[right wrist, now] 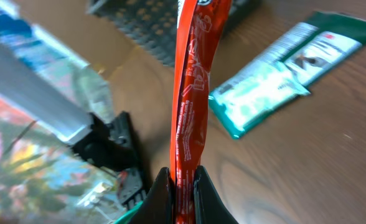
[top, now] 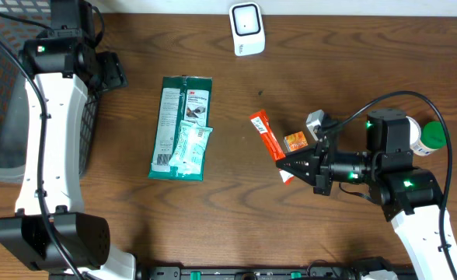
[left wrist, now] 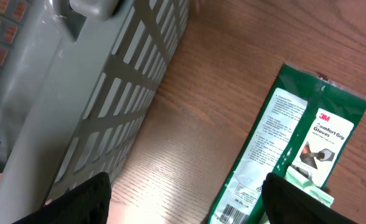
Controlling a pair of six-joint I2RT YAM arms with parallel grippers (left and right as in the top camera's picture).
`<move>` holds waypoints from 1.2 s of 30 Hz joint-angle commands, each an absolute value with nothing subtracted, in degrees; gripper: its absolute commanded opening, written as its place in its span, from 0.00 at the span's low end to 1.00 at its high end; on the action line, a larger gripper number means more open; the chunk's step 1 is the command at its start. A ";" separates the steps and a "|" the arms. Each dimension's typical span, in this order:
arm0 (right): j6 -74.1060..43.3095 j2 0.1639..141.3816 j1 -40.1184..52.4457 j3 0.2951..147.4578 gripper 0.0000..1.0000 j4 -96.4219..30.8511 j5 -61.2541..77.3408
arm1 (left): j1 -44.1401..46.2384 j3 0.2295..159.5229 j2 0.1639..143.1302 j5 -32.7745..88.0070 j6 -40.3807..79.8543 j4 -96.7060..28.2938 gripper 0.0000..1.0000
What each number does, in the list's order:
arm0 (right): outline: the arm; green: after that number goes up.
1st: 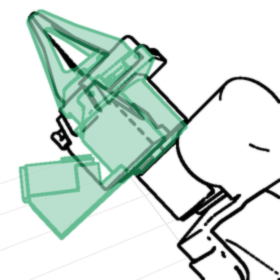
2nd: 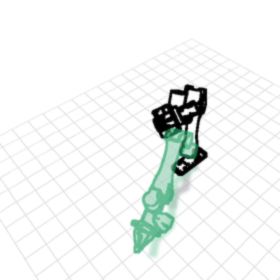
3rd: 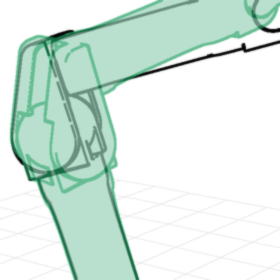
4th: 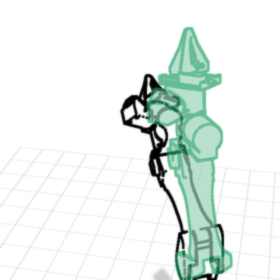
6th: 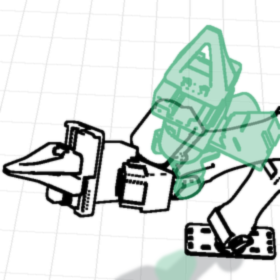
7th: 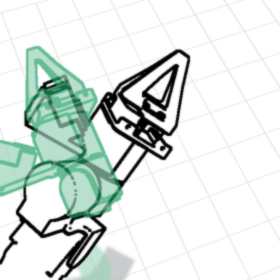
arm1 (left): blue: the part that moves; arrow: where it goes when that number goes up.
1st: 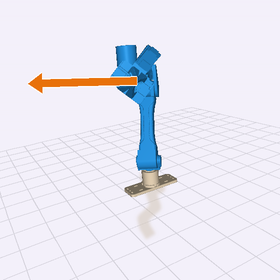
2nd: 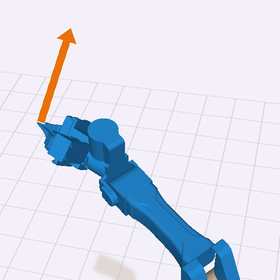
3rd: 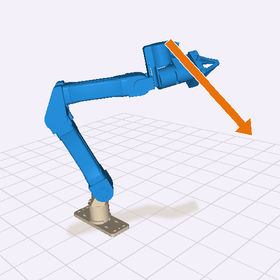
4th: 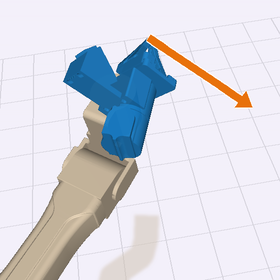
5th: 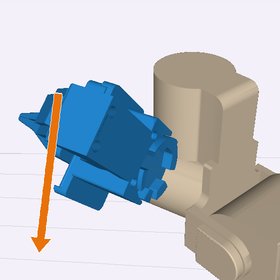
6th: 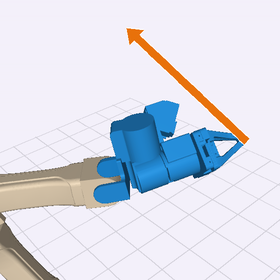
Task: Scan the item barcode
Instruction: 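Raise the red stick to the white scanner with the right gripper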
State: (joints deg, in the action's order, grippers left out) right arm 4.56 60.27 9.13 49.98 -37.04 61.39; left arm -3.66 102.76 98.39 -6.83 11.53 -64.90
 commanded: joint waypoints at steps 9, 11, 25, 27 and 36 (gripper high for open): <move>0.01 71.53 16.86 64.73 0.01 -47.24 18.83 | -4.23 102.43 99.02 -8.38 10.57 -65.04 0.78; 2.04 75.07 18.61 70.41 0.01 -50.87 11.88 | -4.23 102.43 99.02 -8.38 10.57 -65.04 0.78; 13.52 97.01 29.17 102.00 0.01 -63.09 -28.49 | -4.23 102.43 99.02 -8.38 10.57 -65.04 0.78; 15.51 100.40 30.35 105.97 0.01 -64.38 -33.67 | -4.23 102.43 99.02 -8.38 10.57 -65.04 0.78; 27.79 115.92 32.69 119.46 0.01 -59.79 -50.19 | -4.23 102.43 99.02 -8.38 10.57 -65.04 0.78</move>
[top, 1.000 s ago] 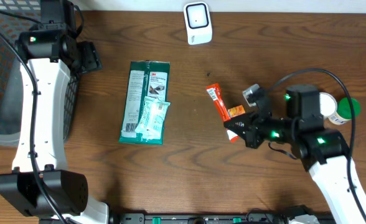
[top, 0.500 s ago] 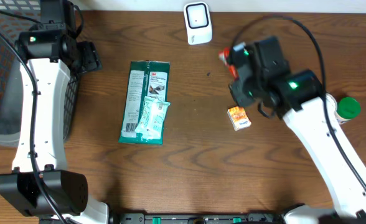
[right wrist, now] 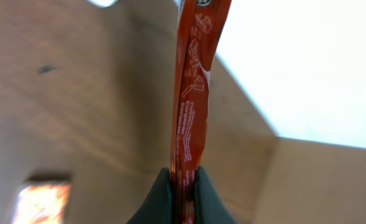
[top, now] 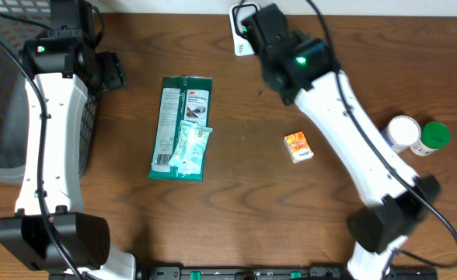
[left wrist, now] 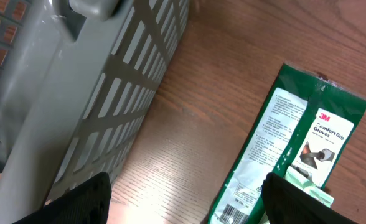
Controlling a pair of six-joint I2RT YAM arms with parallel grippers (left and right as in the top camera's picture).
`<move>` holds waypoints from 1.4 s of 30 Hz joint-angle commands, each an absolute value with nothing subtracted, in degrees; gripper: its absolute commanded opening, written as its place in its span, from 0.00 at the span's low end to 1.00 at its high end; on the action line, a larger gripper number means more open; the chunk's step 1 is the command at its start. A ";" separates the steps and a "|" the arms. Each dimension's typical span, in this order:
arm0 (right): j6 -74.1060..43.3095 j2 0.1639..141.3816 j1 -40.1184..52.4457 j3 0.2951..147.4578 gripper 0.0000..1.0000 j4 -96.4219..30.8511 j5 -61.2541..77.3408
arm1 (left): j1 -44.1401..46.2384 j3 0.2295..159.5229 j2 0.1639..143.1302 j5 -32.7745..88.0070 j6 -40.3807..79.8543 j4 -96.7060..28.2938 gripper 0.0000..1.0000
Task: Scan the item barcode
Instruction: 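Raise the red stick to the white scanner with the right gripper, then carry the red stick right and drop it near the tub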
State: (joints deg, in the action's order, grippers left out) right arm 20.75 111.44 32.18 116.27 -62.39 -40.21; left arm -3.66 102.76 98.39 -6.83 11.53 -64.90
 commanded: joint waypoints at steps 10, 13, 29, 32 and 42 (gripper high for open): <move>62.15 131.11 32.69 119.57 0.01 -19.35 -65.10 | -4.23 102.43 99.02 -8.38 10.57 -65.04 0.78; 74.15 135.66 32.69 119.59 0.01 -7.77 -68.18 | -4.23 102.43 99.02 -8.38 10.57 -65.04 0.78; 88.73 153.93 32.58 119.57 0.01 7.09 -69.34 | -4.23 102.43 99.02 -8.38 10.57 -65.04 0.78; 88.29 155.13 32.69 119.48 0.01 6.85 -69.32 | -4.23 102.43 99.02 -8.38 10.57 -65.04 0.78; 84.25 155.76 34.04 119.22 0.01 0.43 -66.59 | -4.23 102.43 99.02 -8.38 10.57 -65.04 0.78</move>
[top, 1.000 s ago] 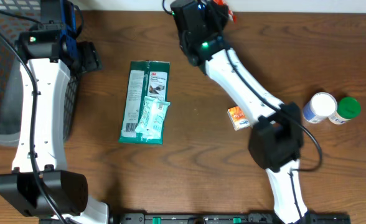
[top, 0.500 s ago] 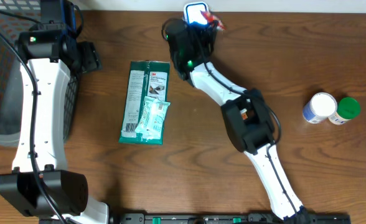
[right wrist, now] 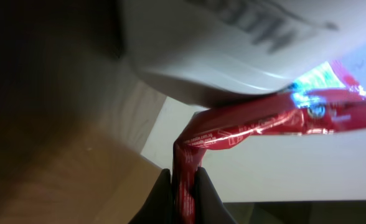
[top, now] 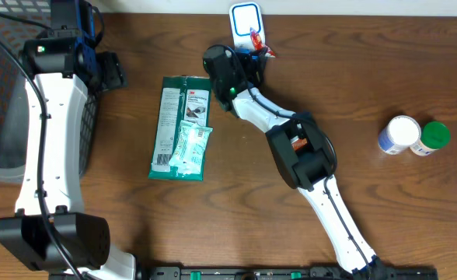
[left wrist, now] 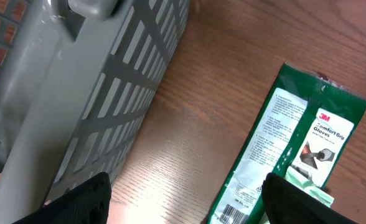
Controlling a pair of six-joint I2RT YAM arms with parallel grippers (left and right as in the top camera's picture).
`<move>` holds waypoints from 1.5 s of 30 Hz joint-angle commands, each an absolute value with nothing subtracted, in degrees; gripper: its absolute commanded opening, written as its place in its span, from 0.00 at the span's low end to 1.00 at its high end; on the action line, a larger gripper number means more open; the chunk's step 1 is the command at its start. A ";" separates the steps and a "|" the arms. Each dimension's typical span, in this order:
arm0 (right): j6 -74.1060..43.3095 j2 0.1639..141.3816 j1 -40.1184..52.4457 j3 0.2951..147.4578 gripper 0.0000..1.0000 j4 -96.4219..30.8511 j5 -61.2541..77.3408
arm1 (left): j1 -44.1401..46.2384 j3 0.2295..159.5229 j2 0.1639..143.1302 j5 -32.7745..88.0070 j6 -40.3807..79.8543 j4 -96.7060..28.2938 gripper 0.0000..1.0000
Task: Scan the item barcode
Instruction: 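Carry the red stick right and drop it near the tub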
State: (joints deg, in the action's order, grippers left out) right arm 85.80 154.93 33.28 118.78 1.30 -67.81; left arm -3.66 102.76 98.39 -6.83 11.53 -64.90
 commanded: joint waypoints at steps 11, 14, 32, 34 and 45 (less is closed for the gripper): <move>85.58 155.57 34.00 119.22 0.01 6.94 -69.25 | -4.23 102.43 99.02 -8.38 10.57 -65.04 0.78; 91.37 155.02 34.02 119.22 0.01 15.97 -70.06 | -4.23 102.43 99.02 -8.38 10.57 -65.04 0.78; 75.37 153.64 31.79 119.17 0.01 3.49 -66.57 | -4.23 102.43 99.02 -8.38 10.57 -65.04 0.78; 72.12 153.27 31.75 119.20 0.01 4.69 -66.83 | -4.23 102.43 99.02 -8.38 10.57 -65.04 0.78; 58.98 137.08 31.92 119.20 0.01 4.25 -65.32 | -4.23 102.43 99.02 -8.38 10.57 -65.04 0.78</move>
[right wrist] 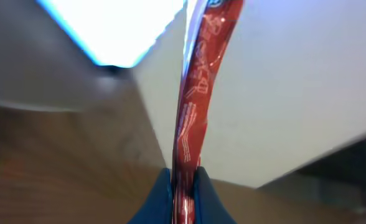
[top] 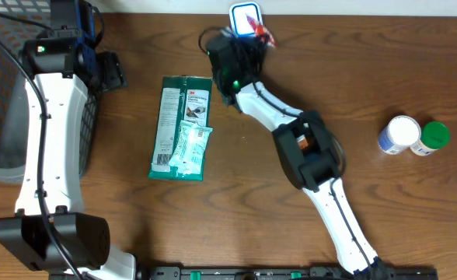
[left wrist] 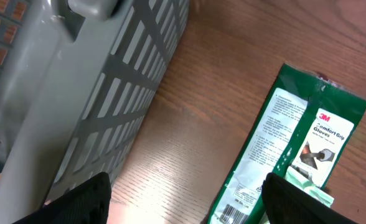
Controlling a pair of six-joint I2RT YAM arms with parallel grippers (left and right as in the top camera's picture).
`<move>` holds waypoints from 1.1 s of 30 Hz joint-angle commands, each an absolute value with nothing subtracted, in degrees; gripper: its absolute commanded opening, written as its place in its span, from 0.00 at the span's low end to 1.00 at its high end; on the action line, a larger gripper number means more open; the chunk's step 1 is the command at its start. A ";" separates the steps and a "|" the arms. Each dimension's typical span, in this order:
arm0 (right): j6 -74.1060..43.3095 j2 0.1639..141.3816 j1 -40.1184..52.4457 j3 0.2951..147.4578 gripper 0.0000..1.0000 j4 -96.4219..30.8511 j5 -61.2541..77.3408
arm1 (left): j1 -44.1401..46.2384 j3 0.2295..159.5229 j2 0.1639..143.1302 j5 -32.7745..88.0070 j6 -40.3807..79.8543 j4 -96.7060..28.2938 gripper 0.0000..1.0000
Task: Scan the item barcode
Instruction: 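Carry the red stick right and drop it near the tub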
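My right gripper (right wrist: 183, 186) is shut on a thin red snack packet (right wrist: 198, 93), which stands straight up from the jaws. Overhead, the right arm reaches to the table's far edge. There the red packet (top: 263, 33) sits at the right side of the white scanner (top: 244, 14), whose face glows blue. In the right wrist view the scanner's lit face (right wrist: 121, 31) fills the upper left. The right gripper (top: 253, 39) is just below the scanner. My left gripper (left wrist: 186, 205) hangs open over bare table beside the basket.
A green 3M glove pack (top: 183, 124) lies left of centre with a smaller pale green pack on it. A dark mesh basket (top: 3, 93) stands at the far left. A white bottle (top: 399, 134) and a green-capped one (top: 433, 136) stand at the right. A small orange box (top: 300, 144) shows under the right arm.
The red packet was bent against the underside of the scanner; now it stands straight beside the lit face, a little higher and further back. The left arm has not moved.
My right gripper first held the red packet upright at the right of the table, by the orange box. Then the arm was stretched to the scanner at the back. Then the packet was pressed against the glowing scanner, and now it is held straight beside it.
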State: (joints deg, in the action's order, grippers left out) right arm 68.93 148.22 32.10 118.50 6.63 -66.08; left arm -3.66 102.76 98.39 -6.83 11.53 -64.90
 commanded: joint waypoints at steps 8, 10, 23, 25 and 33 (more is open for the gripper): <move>15.38 117.12 26.72 119.20 0.01 -44.23 -26.15 | -4.23 102.43 99.02 -8.38 10.57 -65.04 0.78; 9.34 113.99 21.63 119.20 0.01 -54.87 -12.19 | -4.23 102.43 99.02 -8.38 10.57 -65.04 0.78; 7.11 119.63 -0.99 115.70 0.01 -75.13 2.35 | -4.23 102.43 99.02 -8.38 10.57 -65.04 0.78; 6.20 121.12 -2.70 113.43 0.01 -74.91 2.46 | -4.23 102.43 99.02 -8.38 10.57 -65.04 0.78; 5.80 123.24 -4.84 102.78 0.07 -67.68 -0.67 | -4.23 102.43 99.02 -8.38 10.57 -65.04 0.78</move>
